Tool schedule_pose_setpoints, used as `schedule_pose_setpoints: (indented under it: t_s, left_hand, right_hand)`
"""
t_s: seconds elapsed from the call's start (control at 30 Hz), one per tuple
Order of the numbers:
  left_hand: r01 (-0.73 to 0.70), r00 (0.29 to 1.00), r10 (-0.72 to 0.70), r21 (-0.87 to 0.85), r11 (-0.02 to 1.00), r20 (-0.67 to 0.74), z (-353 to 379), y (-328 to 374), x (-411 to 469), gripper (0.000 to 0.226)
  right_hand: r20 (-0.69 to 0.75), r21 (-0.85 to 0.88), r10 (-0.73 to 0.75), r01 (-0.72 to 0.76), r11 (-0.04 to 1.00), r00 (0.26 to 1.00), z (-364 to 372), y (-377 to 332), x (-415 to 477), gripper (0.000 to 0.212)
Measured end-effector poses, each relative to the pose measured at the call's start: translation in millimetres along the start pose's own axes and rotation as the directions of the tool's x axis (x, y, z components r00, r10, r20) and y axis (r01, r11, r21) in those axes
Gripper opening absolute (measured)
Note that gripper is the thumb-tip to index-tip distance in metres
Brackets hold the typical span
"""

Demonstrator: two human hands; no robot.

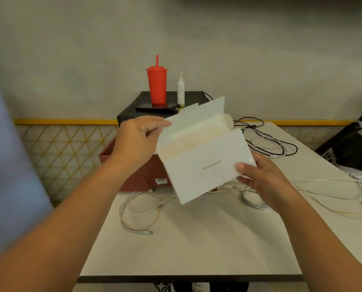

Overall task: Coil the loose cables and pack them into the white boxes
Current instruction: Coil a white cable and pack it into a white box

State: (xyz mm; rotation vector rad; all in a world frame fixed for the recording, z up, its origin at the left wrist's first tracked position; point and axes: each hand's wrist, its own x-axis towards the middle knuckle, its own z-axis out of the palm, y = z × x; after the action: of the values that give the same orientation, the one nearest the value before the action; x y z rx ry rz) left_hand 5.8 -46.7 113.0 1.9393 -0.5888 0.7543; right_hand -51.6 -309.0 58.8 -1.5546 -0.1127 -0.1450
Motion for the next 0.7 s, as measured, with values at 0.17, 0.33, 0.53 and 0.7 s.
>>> schedule_pose_setpoints:
  t_s: [0.17,0.33,0.53,0.7]
  left_hand:
    - [0.085,0.996,-0.084,-0.044,0.995,0.019,12.2,-20.4,-31.0,0.027]
    - [0.305,0.947,-0.288,-0.111,0.946,0.146,29.8,-41.5,-59.8,0.037]
    - [0.360,0.893,-0.345,0.002,0.933,0.288,39.9,-43.5,-73.5,0.050]
    - [0.509,0.816,-0.458,-0.062,0.859,0.351,44.5,-60.5,-86.8,0.053]
  right_hand:
    - [0.018,-0.127,0.181,-0.178,0.976,0.983,3.3,35.1,-14.7,0.070]
    - [-0.068,-0.371,0.221,-0.231,0.900,0.973,14.2,69.5,-17.6,0.056]
    - [-0.119,-0.503,0.199,-0.232,0.833,0.973,25.3,83.8,-9.0,0.050]
    - [-0.154,-0.521,0.179,-0.234,0.821,0.972,30.4,88.2,-6.4,0.050]
